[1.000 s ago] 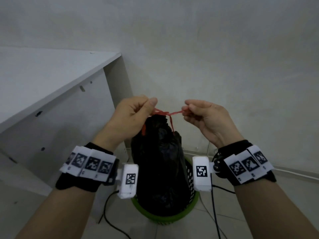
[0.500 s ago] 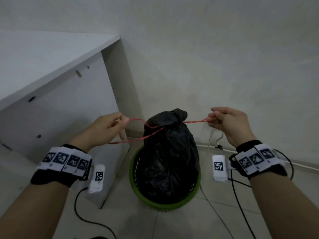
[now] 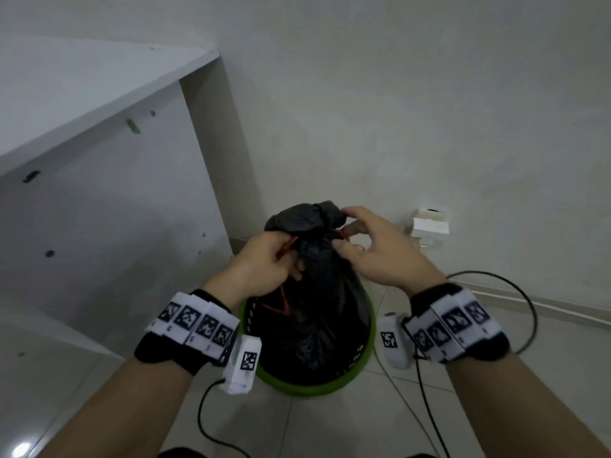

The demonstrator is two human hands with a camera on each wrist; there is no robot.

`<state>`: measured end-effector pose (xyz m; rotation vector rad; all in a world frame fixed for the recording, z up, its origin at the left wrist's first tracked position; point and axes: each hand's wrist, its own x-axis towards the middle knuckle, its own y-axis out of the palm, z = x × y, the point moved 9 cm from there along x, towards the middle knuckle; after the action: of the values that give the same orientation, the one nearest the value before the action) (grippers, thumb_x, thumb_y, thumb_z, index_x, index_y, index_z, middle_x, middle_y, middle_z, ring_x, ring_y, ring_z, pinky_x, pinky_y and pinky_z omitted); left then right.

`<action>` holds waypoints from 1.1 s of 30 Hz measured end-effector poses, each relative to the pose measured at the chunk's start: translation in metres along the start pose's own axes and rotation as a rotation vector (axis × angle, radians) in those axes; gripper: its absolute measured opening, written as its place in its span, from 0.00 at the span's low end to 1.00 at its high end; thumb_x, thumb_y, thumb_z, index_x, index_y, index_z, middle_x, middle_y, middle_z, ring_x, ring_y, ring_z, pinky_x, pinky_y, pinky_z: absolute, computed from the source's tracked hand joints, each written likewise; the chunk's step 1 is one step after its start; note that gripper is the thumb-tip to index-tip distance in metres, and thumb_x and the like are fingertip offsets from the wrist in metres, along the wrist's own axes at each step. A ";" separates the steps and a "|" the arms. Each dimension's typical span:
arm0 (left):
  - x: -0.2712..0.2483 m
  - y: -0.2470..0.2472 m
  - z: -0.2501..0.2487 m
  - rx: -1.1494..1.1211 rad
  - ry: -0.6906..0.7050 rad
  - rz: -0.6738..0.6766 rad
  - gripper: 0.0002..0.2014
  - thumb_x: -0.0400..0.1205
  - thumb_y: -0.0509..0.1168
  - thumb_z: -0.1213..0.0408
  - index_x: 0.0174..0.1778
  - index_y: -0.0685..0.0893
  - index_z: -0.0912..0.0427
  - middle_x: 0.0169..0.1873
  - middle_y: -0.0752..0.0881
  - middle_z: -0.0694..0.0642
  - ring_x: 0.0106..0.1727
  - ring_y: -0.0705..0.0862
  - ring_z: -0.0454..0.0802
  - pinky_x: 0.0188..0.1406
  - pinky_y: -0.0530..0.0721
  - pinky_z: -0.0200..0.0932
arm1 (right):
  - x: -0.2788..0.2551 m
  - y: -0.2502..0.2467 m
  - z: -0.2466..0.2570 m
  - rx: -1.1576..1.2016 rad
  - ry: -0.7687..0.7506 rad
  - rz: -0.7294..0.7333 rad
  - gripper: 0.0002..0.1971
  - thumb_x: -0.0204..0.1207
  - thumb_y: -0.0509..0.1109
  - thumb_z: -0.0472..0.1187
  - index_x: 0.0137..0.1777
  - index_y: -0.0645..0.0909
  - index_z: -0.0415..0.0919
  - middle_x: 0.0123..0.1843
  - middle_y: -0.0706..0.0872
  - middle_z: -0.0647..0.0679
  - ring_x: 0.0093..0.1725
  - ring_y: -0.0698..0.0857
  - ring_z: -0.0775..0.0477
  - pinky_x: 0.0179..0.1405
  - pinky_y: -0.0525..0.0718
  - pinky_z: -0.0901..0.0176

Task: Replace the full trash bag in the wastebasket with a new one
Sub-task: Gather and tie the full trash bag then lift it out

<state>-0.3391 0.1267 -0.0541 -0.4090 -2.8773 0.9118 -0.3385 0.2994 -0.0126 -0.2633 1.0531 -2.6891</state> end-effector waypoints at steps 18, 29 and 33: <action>-0.008 -0.054 -0.002 0.018 -0.125 -0.162 0.35 0.77 0.63 0.32 0.29 0.90 0.64 0.25 0.89 0.56 0.31 0.85 0.50 0.41 0.80 0.45 | 0.013 0.020 0.014 -0.119 -0.211 -0.161 0.07 0.69 0.72 0.41 0.47 0.80 0.48 0.36 0.86 0.49 0.39 0.85 0.41 0.39 0.85 0.44; -0.008 -0.003 0.032 0.247 -0.019 0.039 0.19 0.77 0.73 0.59 0.25 0.82 0.31 0.18 0.80 0.41 0.28 0.83 0.45 0.25 0.72 0.37 | -0.019 0.050 0.023 -0.092 -0.361 -0.115 0.30 0.68 0.65 0.44 0.74 0.76 0.51 0.50 0.89 0.53 0.47 0.87 0.47 0.47 0.87 0.50; -0.019 0.005 0.022 0.301 0.253 -0.096 0.11 0.72 0.68 0.58 0.44 0.88 0.36 0.29 0.84 0.45 0.37 0.88 0.54 0.32 0.83 0.47 | -0.004 0.058 -0.013 -0.136 -0.078 0.135 0.36 0.70 0.73 0.66 0.77 0.71 0.57 0.40 0.86 0.56 0.42 0.85 0.52 0.45 0.85 0.53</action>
<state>-0.3230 0.1134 -0.0754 -0.3260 -2.4605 1.1593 -0.3288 0.2680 -0.0622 -0.3079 1.1868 -2.4723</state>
